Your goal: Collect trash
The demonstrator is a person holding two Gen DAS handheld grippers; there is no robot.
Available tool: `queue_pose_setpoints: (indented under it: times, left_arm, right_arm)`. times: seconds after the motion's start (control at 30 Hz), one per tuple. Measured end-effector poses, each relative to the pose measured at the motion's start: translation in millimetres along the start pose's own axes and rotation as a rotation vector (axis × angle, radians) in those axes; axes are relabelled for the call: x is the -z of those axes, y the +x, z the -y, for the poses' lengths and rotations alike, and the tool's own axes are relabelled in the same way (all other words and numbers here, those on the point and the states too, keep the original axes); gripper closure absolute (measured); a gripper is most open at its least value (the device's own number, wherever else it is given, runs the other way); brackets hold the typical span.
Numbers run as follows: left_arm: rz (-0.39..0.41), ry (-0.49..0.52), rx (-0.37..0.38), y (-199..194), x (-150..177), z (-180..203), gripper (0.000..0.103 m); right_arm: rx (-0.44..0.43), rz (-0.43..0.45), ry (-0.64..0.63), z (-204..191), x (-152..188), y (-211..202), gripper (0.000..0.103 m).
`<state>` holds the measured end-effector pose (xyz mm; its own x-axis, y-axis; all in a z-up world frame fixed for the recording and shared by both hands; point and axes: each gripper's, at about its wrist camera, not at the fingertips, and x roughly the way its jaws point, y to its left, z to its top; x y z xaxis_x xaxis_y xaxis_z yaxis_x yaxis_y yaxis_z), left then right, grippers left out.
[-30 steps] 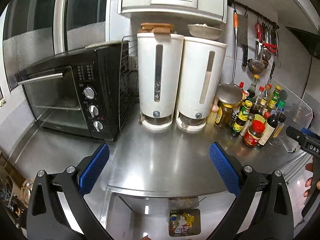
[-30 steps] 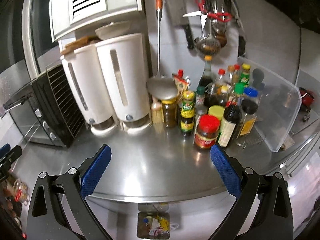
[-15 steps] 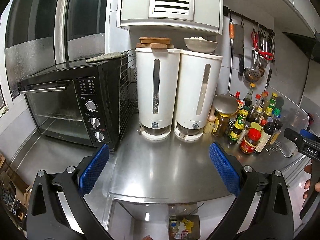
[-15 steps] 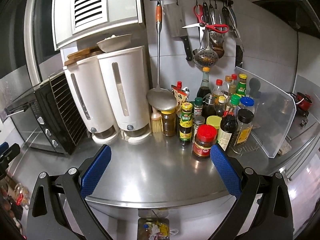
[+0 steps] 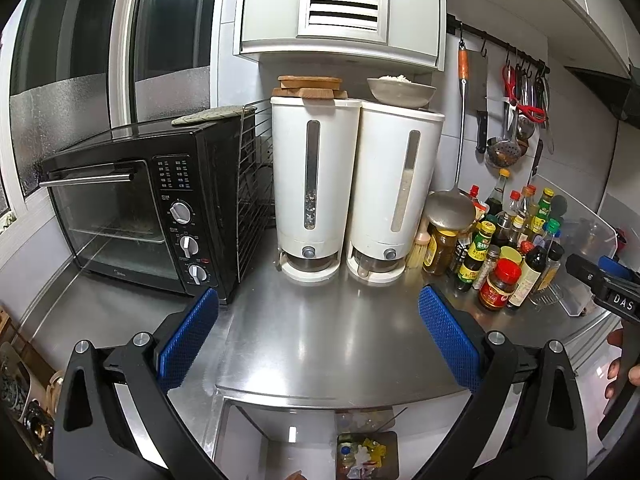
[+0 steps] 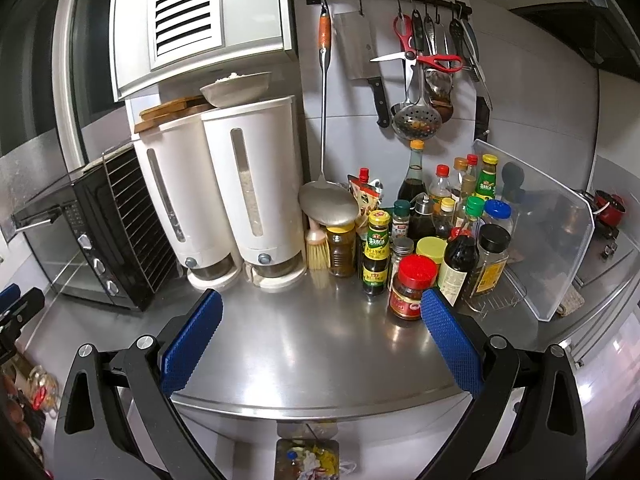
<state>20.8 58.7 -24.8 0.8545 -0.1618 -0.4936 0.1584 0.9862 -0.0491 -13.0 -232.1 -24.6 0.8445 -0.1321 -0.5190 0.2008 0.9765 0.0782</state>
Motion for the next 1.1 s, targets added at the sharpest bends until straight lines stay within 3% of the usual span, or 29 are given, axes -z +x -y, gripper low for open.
queue_pose_setpoints:
  times: [1.1]
  left_arm:
    - [-0.001, -0.004, 0.013, 1.6, 2.6, 1.3, 0.008]
  right_arm:
    - [0.009, 0.010, 0.017, -7.4, -0.8, -3.9, 0.003]
